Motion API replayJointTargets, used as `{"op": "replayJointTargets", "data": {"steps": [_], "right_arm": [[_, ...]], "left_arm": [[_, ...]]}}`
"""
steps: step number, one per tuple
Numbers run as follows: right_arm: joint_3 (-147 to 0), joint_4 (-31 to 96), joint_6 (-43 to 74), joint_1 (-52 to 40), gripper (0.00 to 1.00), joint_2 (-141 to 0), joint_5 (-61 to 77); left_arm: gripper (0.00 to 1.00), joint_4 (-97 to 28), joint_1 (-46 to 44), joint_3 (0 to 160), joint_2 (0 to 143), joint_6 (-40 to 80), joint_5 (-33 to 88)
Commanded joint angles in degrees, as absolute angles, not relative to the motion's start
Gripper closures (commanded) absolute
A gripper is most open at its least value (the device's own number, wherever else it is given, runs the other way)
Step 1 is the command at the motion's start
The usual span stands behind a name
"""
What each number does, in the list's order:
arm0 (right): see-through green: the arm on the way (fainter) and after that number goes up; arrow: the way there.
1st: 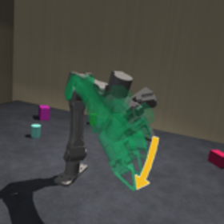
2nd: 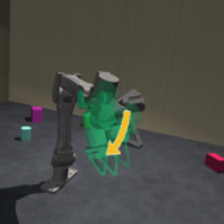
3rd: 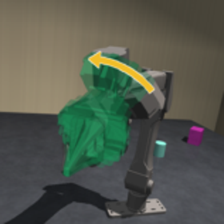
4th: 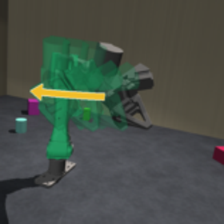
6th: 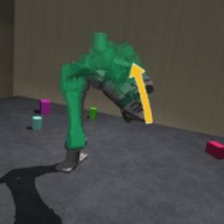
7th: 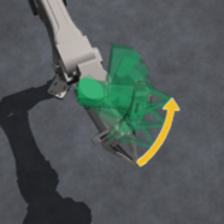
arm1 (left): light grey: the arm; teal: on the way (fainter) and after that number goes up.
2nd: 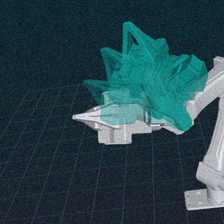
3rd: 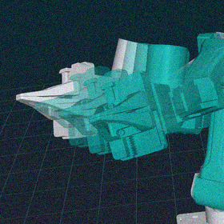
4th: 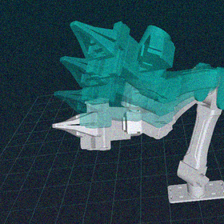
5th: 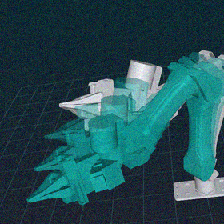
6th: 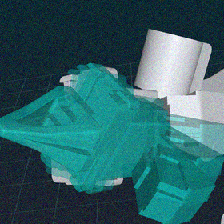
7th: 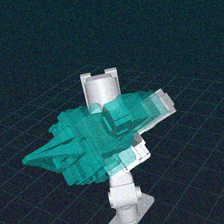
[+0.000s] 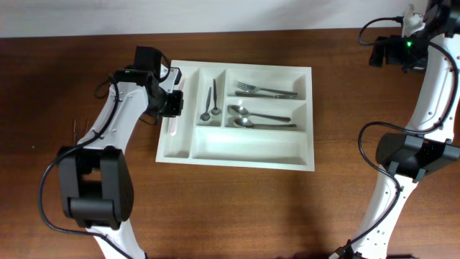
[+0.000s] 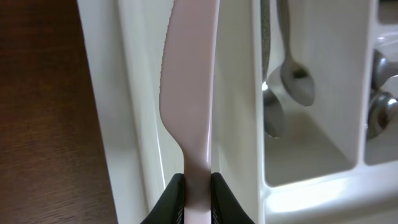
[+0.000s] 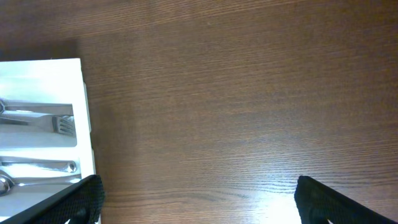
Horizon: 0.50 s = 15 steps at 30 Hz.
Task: Pack container
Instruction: 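Lower the plastic knife into the tray's left compartment and release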
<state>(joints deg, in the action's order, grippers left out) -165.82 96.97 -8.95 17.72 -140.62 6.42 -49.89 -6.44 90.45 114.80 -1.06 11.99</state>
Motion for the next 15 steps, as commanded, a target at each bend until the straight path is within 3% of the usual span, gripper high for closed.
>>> {"op": "replayJointTargets", "data": {"steps": [1, 4, 6, 9, 15], "right_arm": [[-166.7, 97.3, -8.5, 18.0, 0.01, -139.2, 5.9], [-166.7, 97.3, -8.5, 18.0, 0.01, -139.2, 5.9], [-166.7, 97.3, -8.5, 18.0, 0.01, -139.2, 5.9], [-166.7, 97.3, -8.5, 18.0, 0.01, -139.2, 5.9], [-166.7, 97.3, -8.5, 18.0, 0.01, -139.2, 5.9]], "left_arm": [[0.98, -49.5, -7.4, 91.0, 116.2, -0.6, 11.8], [0.91, -49.3, -8.0, 91.0, 116.4, -0.7, 11.8], [0.62, -49.3, -8.3, 91.0, 116.3, -0.7, 12.1], [0.38, -49.5, -8.3, 91.0, 116.3, -0.7, 12.9], [0.32, -53.3, -4.8, 93.5, 114.4, -0.9, 11.6]]}}
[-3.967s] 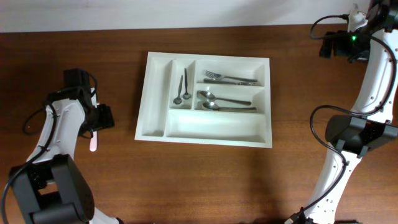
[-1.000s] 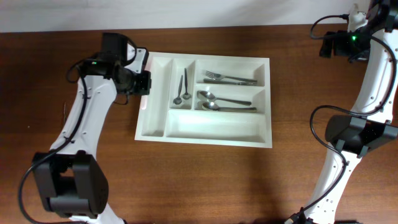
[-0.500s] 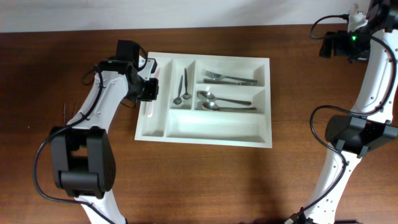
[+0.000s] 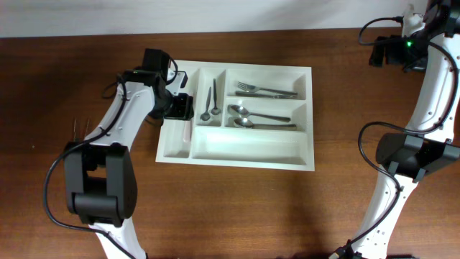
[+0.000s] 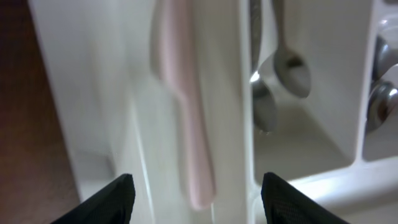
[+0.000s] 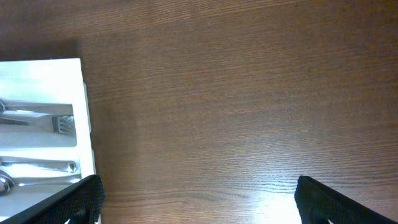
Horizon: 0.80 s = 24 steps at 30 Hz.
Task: Pack container
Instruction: 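Lower the plastic knife into the tray's left compartment and release, then reach the left gripper to the metal tongs and grasp them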
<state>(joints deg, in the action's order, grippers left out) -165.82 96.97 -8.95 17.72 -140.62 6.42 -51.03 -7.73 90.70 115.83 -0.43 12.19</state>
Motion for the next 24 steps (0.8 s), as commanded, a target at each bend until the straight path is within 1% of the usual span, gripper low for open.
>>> {"op": "replayJointTargets", "data": {"steps": [1, 5, 9, 12, 13, 16, 24], "right_arm": [[-166.7, 97.3, -8.5, 18.0, 0.01, -139.2, 5.9], [-166.7, 97.3, -8.5, 18.0, 0.01, -139.2, 5.9], [-166.7, 97.3, -8.5, 18.0, 0.01, -139.2, 5.9], [-166.7, 97.3, -8.5, 18.0, 0.01, -139.2, 5.9], [-166.7, 97.3, -8.5, 18.0, 0.01, -139.2, 5.9], [-166.7, 97.3, -8.5, 18.0, 0.01, -139.2, 5.9], [-166.7, 97.3, -8.5, 18.0, 0.01, -139.2, 5.9]], "left_arm": [[0.3, -54.4, -3.8, 94.1, 113.8, -0.9, 10.7], [0.28, -59.4, 2.4, 97.2, 110.7, -1.0, 3.2], [0.28, -62.7, 9.0, 97.8, 107.2, -5.1, -2.5], [0.28, -66.2, 14.7, 97.8, 105.6, -5.3, -6.9], [0.28, -67.8, 18.2, 97.8, 105.5, -5.5, -6.9], [0.28, -69.2, 22.4, 97.2, 105.5, -5.5, -6.9], [0.28, -67.5, 27.7, 93.1, 105.6, -7.0, -5.7]]}}
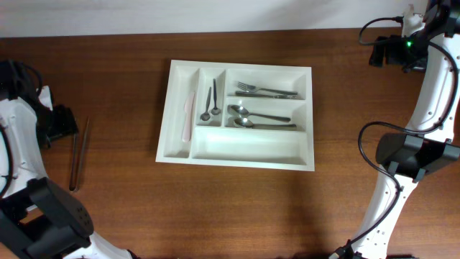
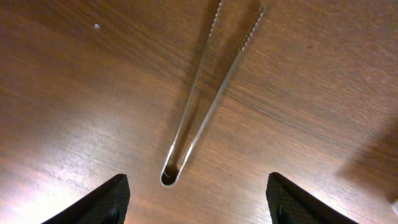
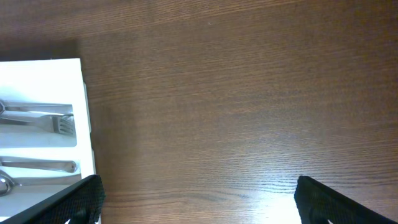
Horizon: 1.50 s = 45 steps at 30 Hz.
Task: Pack container
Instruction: 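Reach the left gripper to the metal tongs and grasp them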
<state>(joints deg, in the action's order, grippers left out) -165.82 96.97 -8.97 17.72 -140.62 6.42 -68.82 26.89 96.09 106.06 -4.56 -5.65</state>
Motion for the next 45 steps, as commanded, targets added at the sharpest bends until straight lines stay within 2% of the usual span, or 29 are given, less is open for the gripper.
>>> {"op": "replayJointTargets", "data": {"steps": [1, 9, 14, 19, 21, 24, 27, 45], "right_arm": [[-166.7, 97.3, -8.5, 18.0, 0.01, -139.2, 5.9], [-166.7, 97.3, -8.5, 18.0, 0.01, -139.2, 5.9], [-166.7, 97.3, -8.5, 18.0, 0.01, -139.2, 5.9], [-166.7, 97.3, -8.5, 18.0, 0.02, -139.2, 5.9], [-166.7, 97.3, -8.5, 18.0, 0.01, -139.2, 5.9], [-166.7, 97.3, -8.5, 18.0, 0.01, -139.2, 5.9], [-166.7, 97.3, -8.5, 18.0, 0.01, -139.2, 5.9], [-166.7, 97.3, -8.5, 18.0, 0.01, -139.2, 5.9]], "left_arm": [[0.28, -66.6, 27.9, 91.9, 105.6, -7.6, -5.8], [0.27, -53.0, 27.9, 77.7, 105.6, -13.2, -5.4], [0.26, -47.8, 27.9, 74.2, 105.6, -13.7, -4.7], [0.27, -46.7, 27.9, 73.9, 105.8, -16.4, 0.3], [0.31, -46.4, 27.9, 73.9, 106.0, -16.4, 0.3], [0.43, -46.3, 27.9, 73.9, 106.1, -16.6, 0.3], [0.46, -45.4, 27.9, 73.6, 106.1, -17.8, 0.3], [0.45, -37.3, 27.9, 68.5, 109.1, -22.0, 0.3]]}}
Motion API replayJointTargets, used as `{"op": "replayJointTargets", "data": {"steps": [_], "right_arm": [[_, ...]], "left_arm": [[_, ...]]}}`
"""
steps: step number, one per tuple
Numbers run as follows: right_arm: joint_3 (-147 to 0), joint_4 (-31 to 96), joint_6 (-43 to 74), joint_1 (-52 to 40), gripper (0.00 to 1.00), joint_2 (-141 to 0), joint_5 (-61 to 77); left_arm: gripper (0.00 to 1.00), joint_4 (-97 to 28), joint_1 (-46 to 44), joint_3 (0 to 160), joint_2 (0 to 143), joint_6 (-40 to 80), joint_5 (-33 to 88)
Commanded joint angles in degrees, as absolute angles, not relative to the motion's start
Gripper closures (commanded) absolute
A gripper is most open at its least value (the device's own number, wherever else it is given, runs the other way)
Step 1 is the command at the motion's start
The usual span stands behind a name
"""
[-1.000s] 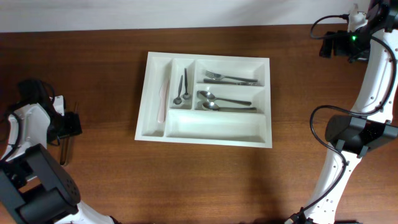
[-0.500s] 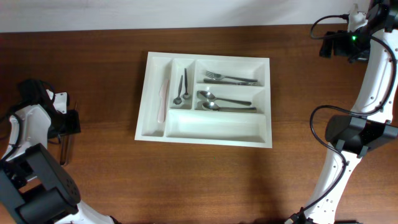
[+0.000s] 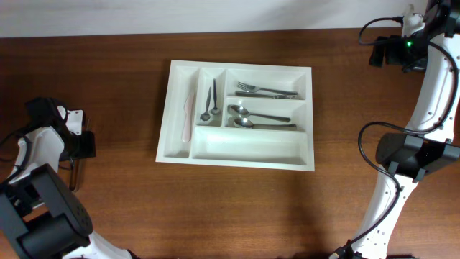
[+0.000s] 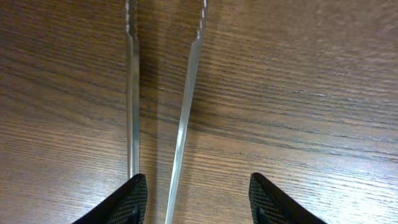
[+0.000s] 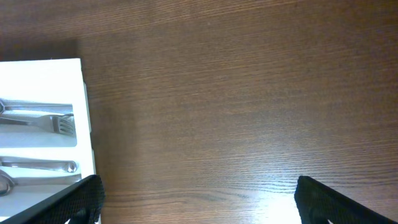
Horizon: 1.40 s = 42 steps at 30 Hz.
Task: Pack container
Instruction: 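Reach the left gripper to the metal tongs and grasp them, then carry the tongs with the left gripper into the tray's bottom compartment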
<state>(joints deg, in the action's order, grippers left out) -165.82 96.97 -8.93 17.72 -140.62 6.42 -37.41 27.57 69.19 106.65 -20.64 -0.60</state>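
Metal tongs (image 4: 186, 93) lie on the wood table at the far left. My left gripper (image 4: 199, 202) is open low over them. One tong arm runs between the fingers, and the other arm (image 4: 132, 93) goes in under the left finger (image 4: 134, 199). In the overhead view the left gripper (image 3: 80, 144) hides most of the tongs. The white cutlery tray (image 3: 237, 155) holds a pink knife (image 3: 188, 115) in its left slot, small spoons (image 3: 210, 101), forks (image 3: 266, 91) and spoons (image 3: 262, 119). My right gripper (image 5: 205, 202) is open over bare table.
The tray's long front compartment (image 3: 248, 144) holds nothing. The tray's corner (image 5: 43, 124) shows at the left of the right wrist view, with a fork inside. The right arm (image 3: 424, 93) stands at the table's far right.
My left gripper has moved right and toward the front of the table, and is closer over the tongs. Their arms now run straight up the wrist view. The right arm has not moved.
My left gripper was shut on the pink knife in the tray's left slot. Then it was open with the knife lying in the slot. Then it was open above the tongs at the table's left, and now it straddles them.
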Motion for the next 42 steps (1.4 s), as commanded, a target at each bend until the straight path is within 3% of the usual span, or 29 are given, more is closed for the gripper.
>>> {"op": "replayJointTargets", "data": {"steps": [1, 7, 11, 12, 13, 20, 27, 30, 37, 42], "right_arm": [[-166.7, 97.3, -8.5, 18.0, 0.01, -139.2, 5.9], [-166.7, 97.3, -8.5, 18.0, 0.01, -139.2, 5.9], [-166.7, 97.3, -8.5, 18.0, 0.01, -139.2, 5.9], [-166.7, 97.3, -8.5, 18.0, 0.01, -139.2, 5.9], [-166.7, 97.3, -8.5, 18.0, 0.01, -139.2, 5.9], [-166.7, 97.3, -8.5, 18.0, 0.01, -139.2, 5.9], [-166.7, 97.3, -8.5, 18.0, 0.01, -139.2, 5.9], [-166.7, 97.3, -8.5, 18.0, 0.01, -139.2, 5.9], [-166.7, 97.3, -8.5, 18.0, 0.01, -139.2, 5.9], [-166.7, 97.3, -8.5, 18.0, 0.01, -139.2, 5.9]], "left_arm": [[0.45, -37.3, 27.9, 68.5, 109.8, -22.0, 0.3], [0.49, -37.3, 27.9, 68.5, 113.0, -22.0, 0.7], [0.78, -37.0, 27.9, 68.5, 113.0, -22.0, 0.7], [0.94, -36.8, 27.9, 68.8, 113.0, -22.0, 0.7], [0.98, -36.9, 27.9, 69.2, 113.0, -22.0, 0.7], [0.98, -43.9, 27.8, 81.6, 112.4, -16.2, 3.8], [0.98, -52.1, 23.2, 100.4, 111.9, -16.1, 36.1], [0.98, -52.2, 18.5, 102.6, 111.7, -16.5, 40.5], [0.98, -55.7, 2.1, 103.5, 111.1, -32.9, 40.2], [0.98, -59.7, -13.2, 103.4, 111.1, -43.2, 25.0]]}}
